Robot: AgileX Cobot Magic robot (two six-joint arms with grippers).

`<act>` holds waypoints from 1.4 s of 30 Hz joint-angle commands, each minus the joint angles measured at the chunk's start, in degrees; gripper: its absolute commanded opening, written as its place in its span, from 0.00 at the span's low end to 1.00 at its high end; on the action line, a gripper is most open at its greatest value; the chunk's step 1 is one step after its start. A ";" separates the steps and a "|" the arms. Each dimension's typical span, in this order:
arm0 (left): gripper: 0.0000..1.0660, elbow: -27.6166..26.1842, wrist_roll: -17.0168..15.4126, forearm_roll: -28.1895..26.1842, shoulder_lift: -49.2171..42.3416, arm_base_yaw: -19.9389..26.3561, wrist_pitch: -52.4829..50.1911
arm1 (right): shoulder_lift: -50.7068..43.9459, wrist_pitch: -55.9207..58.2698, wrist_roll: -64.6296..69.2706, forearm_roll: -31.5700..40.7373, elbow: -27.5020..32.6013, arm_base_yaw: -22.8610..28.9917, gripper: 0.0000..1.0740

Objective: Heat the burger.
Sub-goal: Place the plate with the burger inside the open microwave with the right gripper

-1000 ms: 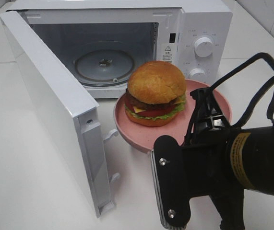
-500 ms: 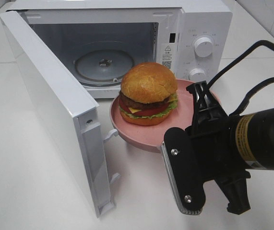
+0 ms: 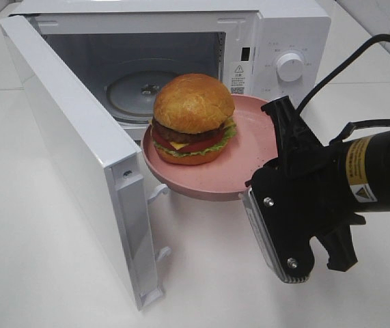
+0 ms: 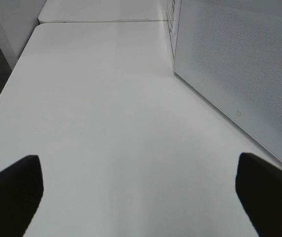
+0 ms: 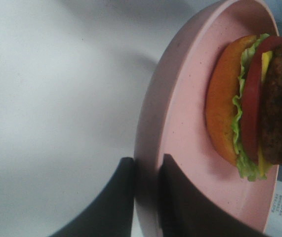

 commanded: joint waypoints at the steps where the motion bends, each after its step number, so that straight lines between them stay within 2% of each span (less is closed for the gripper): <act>1: 0.92 -0.06 0.11 -0.46 -0.74 0.00 -0.17 | -0.46 -5.79 -9.34 6.13 -0.63 -1.43 0.05; 2: 0.92 -0.06 0.11 -0.46 -0.74 0.00 -0.17 | -0.46 -5.79 -9.34 6.13 -0.63 -1.43 0.05; 3: 0.92 -0.06 0.11 -0.46 -0.74 0.00 -0.17 | -0.46 -6.42 -14.84 10.37 -0.63 -1.43 0.05; 4: 0.92 -0.06 0.11 -0.46 -0.74 0.00 -0.17 | -0.46 -6.42 -14.84 10.37 -0.63 -1.43 0.05; 5: 0.92 -0.06 0.11 -0.46 -0.74 0.00 -0.17 | -0.46 -6.59 -19.77 14.38 -0.63 -1.43 0.05; 7: 0.92 -0.06 0.11 -0.46 -0.74 0.00 -0.17 | -0.46 -6.65 -22.46 16.39 -0.63 -1.43 0.05; 8: 0.92 -0.06 0.11 -0.46 -0.74 0.00 -0.17 | -0.46 -6.65 -27.16 21.49 -0.63 -1.43 0.05; 10: 0.92 -0.06 0.11 -0.46 -0.74 0.00 -0.17 | -0.46 -6.65 -29.68 23.78 -0.63 -1.43 0.05; 12: 0.92 -0.06 0.11 -0.46 -0.74 0.00 -0.17 | -0.46 -6.65 -38.16 31.63 -0.63 -1.43 0.05; 15: 0.92 -0.06 0.11 -0.46 -0.74 0.00 -0.17 | -0.46 -6.65 -39.76 33.29 -0.63 -1.43 0.05; 16: 0.92 -0.06 0.11 -0.46 -0.74 0.00 -0.17 | -0.46 -6.65 -43.54 37.53 -0.63 -1.43 0.05; 20: 0.92 -0.06 0.11 -0.46 -0.74 0.00 -0.17 | -0.46 -6.76 -49.73 44.18 -0.63 -1.43 0.05; 31: 0.92 -0.06 0.11 -0.46 -0.74 0.00 -0.17 | 0.80 -9.97 -50.02 44.46 -0.74 -1.43 0.05; 36: 0.92 -0.06 0.11 -0.46 -0.74 0.00 -0.17 | 4.87 -11.29 -50.02 44.46 -0.74 -1.43 0.05; 42: 0.92 -0.06 0.11 -0.46 -0.74 0.00 -0.17 | 10.71 -12.89 -49.79 44.46 -4.18 -1.43 0.05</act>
